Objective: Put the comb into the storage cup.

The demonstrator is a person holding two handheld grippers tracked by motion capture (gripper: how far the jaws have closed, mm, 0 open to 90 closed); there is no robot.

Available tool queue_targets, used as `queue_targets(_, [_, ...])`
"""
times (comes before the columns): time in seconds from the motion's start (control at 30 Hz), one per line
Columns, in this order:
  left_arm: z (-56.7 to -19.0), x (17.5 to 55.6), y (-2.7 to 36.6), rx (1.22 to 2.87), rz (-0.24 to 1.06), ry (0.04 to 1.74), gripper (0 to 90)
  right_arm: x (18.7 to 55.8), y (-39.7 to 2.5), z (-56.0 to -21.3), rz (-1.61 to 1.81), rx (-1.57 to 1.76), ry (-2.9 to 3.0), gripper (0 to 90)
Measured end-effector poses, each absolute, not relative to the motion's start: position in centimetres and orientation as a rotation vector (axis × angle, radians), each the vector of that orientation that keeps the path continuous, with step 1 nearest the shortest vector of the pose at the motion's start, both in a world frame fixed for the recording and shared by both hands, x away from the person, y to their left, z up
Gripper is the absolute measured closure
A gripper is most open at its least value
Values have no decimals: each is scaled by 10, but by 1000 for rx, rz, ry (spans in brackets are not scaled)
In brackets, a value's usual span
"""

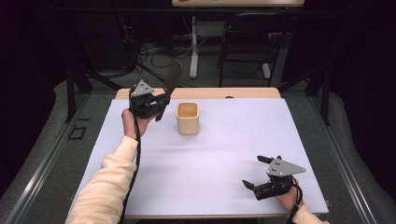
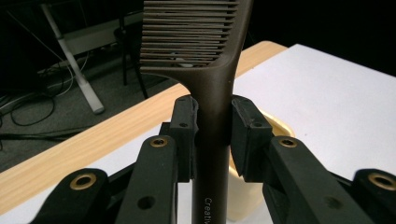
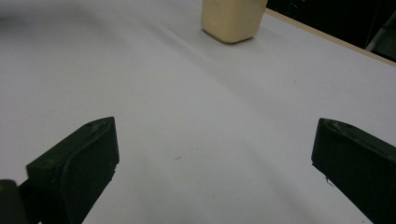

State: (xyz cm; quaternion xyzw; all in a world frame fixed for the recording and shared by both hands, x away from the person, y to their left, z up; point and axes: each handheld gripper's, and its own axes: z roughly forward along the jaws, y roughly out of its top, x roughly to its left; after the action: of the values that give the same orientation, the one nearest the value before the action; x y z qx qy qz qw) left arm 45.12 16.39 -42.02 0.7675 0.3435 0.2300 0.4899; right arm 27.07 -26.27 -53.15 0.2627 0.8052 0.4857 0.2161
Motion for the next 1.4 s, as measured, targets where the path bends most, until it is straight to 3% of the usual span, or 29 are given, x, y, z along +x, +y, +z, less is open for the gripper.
queue_targets(1.4, [-406,460,141,1799,586,792,722,272,-261,-531,1351,715,2238,3])
